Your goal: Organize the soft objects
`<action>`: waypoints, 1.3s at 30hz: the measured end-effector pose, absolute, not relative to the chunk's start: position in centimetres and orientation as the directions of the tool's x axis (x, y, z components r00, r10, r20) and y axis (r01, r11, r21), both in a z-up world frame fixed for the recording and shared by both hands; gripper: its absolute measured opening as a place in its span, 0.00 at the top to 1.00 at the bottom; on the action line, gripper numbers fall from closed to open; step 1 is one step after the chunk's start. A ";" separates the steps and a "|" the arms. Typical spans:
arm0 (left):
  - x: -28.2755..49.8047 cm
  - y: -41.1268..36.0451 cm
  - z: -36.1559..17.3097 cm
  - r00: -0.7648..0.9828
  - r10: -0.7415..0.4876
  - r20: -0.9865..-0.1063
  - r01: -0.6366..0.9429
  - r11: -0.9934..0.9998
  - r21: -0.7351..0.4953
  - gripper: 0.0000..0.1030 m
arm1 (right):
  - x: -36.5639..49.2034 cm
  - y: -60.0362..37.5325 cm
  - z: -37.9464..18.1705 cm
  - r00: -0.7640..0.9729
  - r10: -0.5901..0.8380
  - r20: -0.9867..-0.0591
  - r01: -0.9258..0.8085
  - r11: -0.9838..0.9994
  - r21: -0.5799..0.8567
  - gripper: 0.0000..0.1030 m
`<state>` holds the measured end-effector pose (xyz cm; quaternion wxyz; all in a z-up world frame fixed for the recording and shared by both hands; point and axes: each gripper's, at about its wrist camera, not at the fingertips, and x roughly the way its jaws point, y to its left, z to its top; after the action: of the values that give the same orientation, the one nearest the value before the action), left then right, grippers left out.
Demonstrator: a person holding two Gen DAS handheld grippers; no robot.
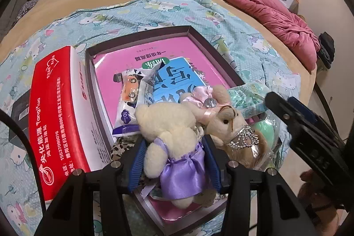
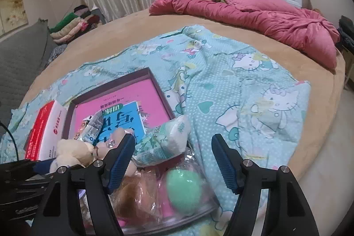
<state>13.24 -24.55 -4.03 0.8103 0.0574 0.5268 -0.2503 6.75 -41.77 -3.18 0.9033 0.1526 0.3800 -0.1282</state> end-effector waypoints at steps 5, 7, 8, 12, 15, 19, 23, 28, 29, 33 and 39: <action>13.1 -24.7 -3.9 0.324 -0.331 -0.886 0.462 0.873 -0.157 0.47 | 5.8 -41.5 -2.4 0.683 -0.111 -0.722 0.346 0.919 0.186 0.26; 13.1 -24.9 -3.8 0.329 -0.324 -0.887 0.468 0.872 -0.145 0.46 | 5.6 -41.5 -2.2 0.680 -0.112 -0.724 0.352 0.917 0.188 0.25; 13.1 -24.9 -3.7 0.332 -0.323 -0.886 0.470 0.871 -0.141 0.45 | 5.4 -41.5 -2.1 0.680 -0.115 -0.724 0.356 0.915 0.189 0.25; 13.1 -24.9 -3.5 0.331 -0.316 -0.889 0.472 0.871 -0.134 0.42 | 4.9 -41.6 -1.6 0.682 -0.098 -0.725 0.361 0.907 0.217 0.24; 12.9 -24.8 -3.1 0.347 -0.317 -0.883 0.475 0.871 -0.126 0.38 | 4.3 -41.5 -0.9 0.688 -0.101 -0.718 0.361 0.907 0.218 0.23; 12.4 -24.1 -1.8 0.356 -0.359 -0.863 0.482 0.862 -0.159 0.26 | 3.5 -41.4 0.1 0.693 -0.105 -0.713 0.365 0.904 0.221 0.23; 11.6 -22.7 0.2 0.399 -0.370 -0.839 0.468 0.869 -0.160 0.21 | 2.5 -40.9 1.5 0.706 -0.100 -0.701 0.365 0.900 0.240 0.23; 10.0 -20.5 2.2 0.425 -0.369 -0.827 0.457 0.876 -0.156 0.15 | 1.3 -39.7 3.3 0.717 -0.090 -0.691 0.367 0.892 0.264 0.22; 9.5 -20.0 2.6 0.433 -0.364 -0.825 0.457 0.877 -0.147 0.15 | 1.0 -39.4 3.7 0.723 -0.087 -0.686 0.365 0.890 0.272 0.22; 7.8 -18.2 3.6 0.452 -0.350 -0.820 0.443 0.886 -0.135 0.15 | 0.2 -37.4 5.5 0.741 -0.073 -0.668 0.333 0.903 0.271 0.22; 5.0 -15.6 4.5 0.470 -0.325 -0.821 0.412 0.903 -0.122 0.15 | -1.4 -33.7 7.2 0.752 -0.108 -0.650 0.315 0.925 0.211 0.21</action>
<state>5.02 -15.62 4.51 0.8560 0.0465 0.4678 -0.2151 -1.38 -33.72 7.18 0.9229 0.1557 0.3328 -0.1147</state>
